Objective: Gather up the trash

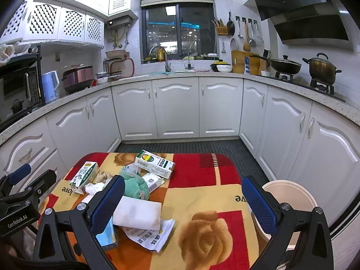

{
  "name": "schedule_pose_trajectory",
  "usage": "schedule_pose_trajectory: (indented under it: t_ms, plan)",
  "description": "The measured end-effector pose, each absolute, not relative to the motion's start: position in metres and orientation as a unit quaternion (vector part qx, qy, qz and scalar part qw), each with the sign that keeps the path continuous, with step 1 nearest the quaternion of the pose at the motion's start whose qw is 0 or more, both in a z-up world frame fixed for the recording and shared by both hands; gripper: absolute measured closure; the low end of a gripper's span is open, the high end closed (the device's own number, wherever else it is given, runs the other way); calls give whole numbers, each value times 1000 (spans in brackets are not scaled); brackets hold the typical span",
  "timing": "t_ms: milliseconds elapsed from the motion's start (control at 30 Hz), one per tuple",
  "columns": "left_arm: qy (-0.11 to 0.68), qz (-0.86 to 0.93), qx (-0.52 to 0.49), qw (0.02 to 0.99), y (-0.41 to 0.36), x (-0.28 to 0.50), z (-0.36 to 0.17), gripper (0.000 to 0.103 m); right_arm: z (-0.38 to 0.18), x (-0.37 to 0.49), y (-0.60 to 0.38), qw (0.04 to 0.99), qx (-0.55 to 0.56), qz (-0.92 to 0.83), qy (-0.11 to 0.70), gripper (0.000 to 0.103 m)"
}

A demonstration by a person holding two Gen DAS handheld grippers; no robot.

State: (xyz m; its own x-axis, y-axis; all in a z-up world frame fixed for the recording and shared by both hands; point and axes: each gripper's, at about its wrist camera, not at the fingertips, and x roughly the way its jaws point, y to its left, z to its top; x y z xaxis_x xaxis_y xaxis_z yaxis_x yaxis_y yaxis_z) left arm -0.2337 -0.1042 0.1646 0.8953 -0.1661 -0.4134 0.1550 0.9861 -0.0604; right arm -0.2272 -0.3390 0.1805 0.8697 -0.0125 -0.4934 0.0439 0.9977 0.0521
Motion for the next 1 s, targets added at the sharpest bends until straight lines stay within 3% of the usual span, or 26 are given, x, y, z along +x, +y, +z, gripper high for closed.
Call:
schedule_pose_trajectory:
  t_ms: [433,1000]
  plan:
    - [226,-85,-13,970,-102,-234,158,1,174,-224,-338,962,32,-7,271,0]
    - [338,-205,-17,918,-93,-235,112,1,155,-213,-341,950,38,11,308,0]
